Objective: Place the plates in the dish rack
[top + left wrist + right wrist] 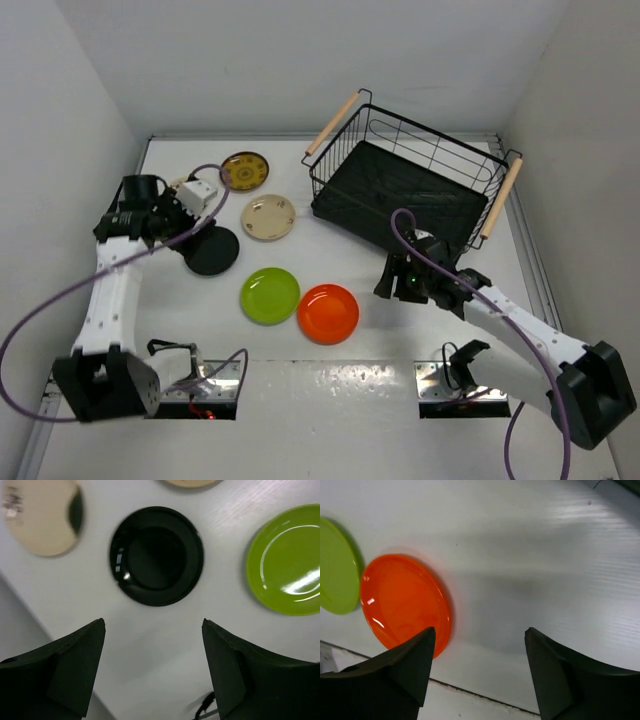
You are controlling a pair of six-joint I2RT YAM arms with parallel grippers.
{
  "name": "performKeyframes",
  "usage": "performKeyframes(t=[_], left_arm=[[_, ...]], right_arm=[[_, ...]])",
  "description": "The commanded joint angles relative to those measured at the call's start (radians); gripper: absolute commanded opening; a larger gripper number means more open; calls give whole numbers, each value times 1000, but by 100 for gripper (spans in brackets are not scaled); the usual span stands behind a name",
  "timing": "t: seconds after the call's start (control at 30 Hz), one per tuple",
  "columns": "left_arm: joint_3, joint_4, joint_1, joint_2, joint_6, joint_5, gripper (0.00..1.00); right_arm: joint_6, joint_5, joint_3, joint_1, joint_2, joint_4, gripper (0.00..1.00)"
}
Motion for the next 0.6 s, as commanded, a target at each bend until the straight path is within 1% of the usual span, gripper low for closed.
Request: performKeyframes(t=[0.0, 0.03, 0.1, 0.13, 0.17, 0.2, 0.23, 0.27, 0.3, 0.33, 0.37, 0.4, 0.43, 0.5, 0.53, 0.57], left_arm=[[64, -126, 21, 160, -110, 160, 83], [64, -126, 32, 169, -110, 185, 83], [64, -102, 43, 169, -134, 196, 83], [30, -83, 43, 147, -134, 178, 83], [13, -42, 43, 134, -151, 159, 84], [-4, -22, 43, 123, -174, 138, 86], [-32, -7, 53, 123, -183, 103, 86], [-43, 4, 53, 111, -184, 103, 87], [-43, 15, 76, 111, -184, 89, 87], [-43, 26, 87, 120, -196, 89, 87], [-43, 26, 99, 120, -208, 89, 87], [-43, 40, 119, 148, -208, 89, 87], [-52, 40, 129, 160, -208, 89, 88], [-52, 40, 147, 189, -208, 89, 88], [-52, 40, 168, 214, -208, 89, 88], [-61, 49, 181, 224, -208, 89, 88]], right_arm=[[24, -89, -45, 8, 29, 176, 64], [35, -83, -47, 27, 32, 188, 64], [38, -30, -56, 105, 33, 207, 69], [41, -13, -71, 132, 30, 224, 75], [41, 70, -95, 184, 21, 231, 77], [51, 96, -111, 235, -8, 276, 78], [73, 122, -152, 257, -20, 302, 80], [84, 144, -204, 274, -40, 338, 80], [111, 209, -232, 312, -46, 368, 80], [149, 230, -290, 317, -37, 511, 80], [200, 256, -337, 318, -27, 552, 80], [226, 279, -371, 318, -16, 619, 78], [236, 297, -388, 317, 31, 677, 76], [239, 291, -379, 315, 72, 718, 73], [216, 258, -355, 318, 143, 734, 73], [207, 236, -347, 318, 165, 760, 70]])
